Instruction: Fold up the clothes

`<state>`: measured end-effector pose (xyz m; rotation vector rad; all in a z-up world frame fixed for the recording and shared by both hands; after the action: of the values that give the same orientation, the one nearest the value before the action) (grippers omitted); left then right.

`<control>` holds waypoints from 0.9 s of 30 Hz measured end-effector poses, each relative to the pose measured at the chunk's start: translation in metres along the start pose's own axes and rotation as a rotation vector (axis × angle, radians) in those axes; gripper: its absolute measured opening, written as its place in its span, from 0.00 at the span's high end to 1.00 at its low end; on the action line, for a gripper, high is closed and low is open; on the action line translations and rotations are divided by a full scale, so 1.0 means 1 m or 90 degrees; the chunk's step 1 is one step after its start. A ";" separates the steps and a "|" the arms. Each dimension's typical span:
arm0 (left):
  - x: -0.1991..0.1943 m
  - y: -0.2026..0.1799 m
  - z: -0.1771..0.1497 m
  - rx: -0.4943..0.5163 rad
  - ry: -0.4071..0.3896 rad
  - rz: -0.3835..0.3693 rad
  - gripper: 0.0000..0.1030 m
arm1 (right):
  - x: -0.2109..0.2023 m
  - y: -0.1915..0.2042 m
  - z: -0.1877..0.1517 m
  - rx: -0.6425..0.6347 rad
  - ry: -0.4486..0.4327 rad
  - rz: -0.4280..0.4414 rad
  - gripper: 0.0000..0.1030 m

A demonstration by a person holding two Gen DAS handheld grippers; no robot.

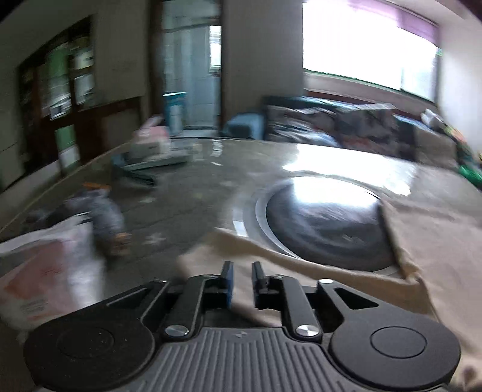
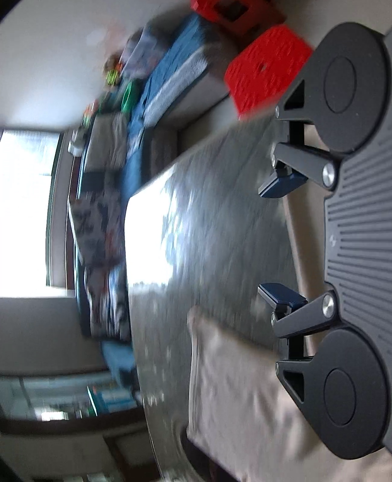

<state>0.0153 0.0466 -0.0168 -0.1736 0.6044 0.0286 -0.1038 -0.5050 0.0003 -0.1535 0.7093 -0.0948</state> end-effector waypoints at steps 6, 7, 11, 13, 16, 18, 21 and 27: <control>0.020 0.000 -0.007 0.061 0.009 0.039 0.72 | 0.003 0.058 0.021 -0.059 -0.023 0.079 0.38; 0.019 0.001 -0.005 0.053 0.012 0.040 0.72 | 0.005 0.064 0.022 -0.067 -0.021 0.086 0.39; 0.012 -0.010 0.003 0.016 0.029 0.005 0.74 | 0.016 0.077 0.025 -0.089 -0.010 0.094 0.46; 0.004 -0.031 0.004 0.020 0.032 -0.037 0.74 | 0.021 0.077 0.028 -0.085 -0.006 0.095 0.48; -0.002 -0.071 0.001 0.041 0.044 -0.113 0.74 | 0.029 0.076 0.033 -0.075 0.000 0.096 0.54; -0.004 -0.097 -0.004 0.054 0.057 -0.164 0.73 | 0.036 0.073 0.037 -0.067 0.005 0.095 0.60; -0.005 -0.132 -0.013 0.081 0.075 -0.225 0.73 | 0.047 0.070 0.043 -0.059 0.009 0.091 0.69; 0.008 -0.159 -0.032 0.117 0.108 -0.255 0.74 | 0.082 0.063 0.056 -0.029 0.027 0.090 0.82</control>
<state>0.0161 -0.1151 -0.0224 -0.1170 0.7291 -0.4321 -0.0032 -0.4481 -0.0218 -0.1456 0.7623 0.0534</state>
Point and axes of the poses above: each gripper's, at about its wrist camera, not at the fingertips, and x roughly the way its jaws point, y to its left, z to its top, the point moved 9 cm from there along x, roughly the way its jaws point, and after that the axes turned 13 degrees about -x, right-handed, at the moved point
